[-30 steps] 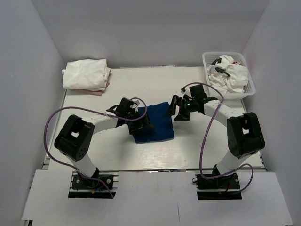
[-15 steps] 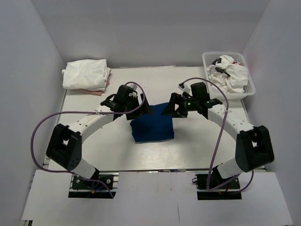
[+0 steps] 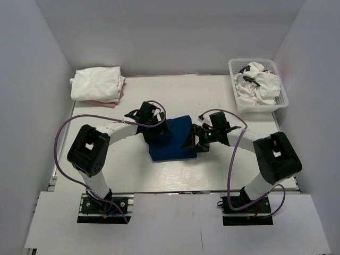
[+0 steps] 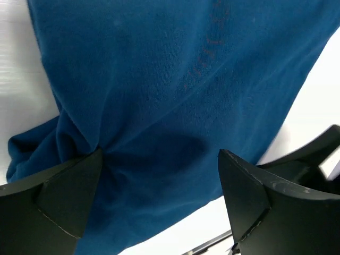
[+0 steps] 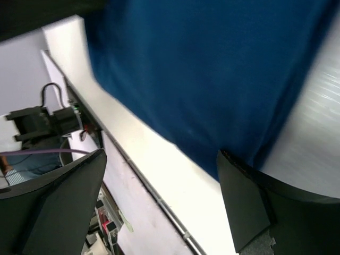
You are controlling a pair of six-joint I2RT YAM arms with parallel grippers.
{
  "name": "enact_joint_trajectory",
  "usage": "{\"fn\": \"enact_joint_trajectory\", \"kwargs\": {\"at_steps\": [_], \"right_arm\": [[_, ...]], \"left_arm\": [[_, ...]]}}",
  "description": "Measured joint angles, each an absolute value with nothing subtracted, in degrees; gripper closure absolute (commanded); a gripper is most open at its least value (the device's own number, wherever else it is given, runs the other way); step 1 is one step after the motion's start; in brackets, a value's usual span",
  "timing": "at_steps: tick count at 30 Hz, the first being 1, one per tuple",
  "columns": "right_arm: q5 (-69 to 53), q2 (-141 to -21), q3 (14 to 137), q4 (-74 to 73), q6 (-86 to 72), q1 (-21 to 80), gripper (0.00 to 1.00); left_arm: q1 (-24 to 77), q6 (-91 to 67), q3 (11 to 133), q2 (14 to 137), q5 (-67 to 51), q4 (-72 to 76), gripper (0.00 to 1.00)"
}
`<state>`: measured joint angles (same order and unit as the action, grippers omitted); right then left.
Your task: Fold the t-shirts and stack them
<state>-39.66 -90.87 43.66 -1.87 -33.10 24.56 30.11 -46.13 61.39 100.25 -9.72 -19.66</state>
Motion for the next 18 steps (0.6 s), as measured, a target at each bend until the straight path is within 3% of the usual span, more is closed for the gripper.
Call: {"fn": "enact_joint_trajectory", "kwargs": {"at_steps": [11,18], "right_arm": [[-36.9,-92.6,43.8,-1.2,-32.4,24.8,0.10],[-33.3,-81.1,49.3,-6.0,-30.4,24.8,0.10]], "left_arm": [[29.5,-46.8,63.4,99.1,-7.5,-23.2,0.00],[29.4,-44.4,72.5,93.2,-3.0,-30.3,0.00]]}}
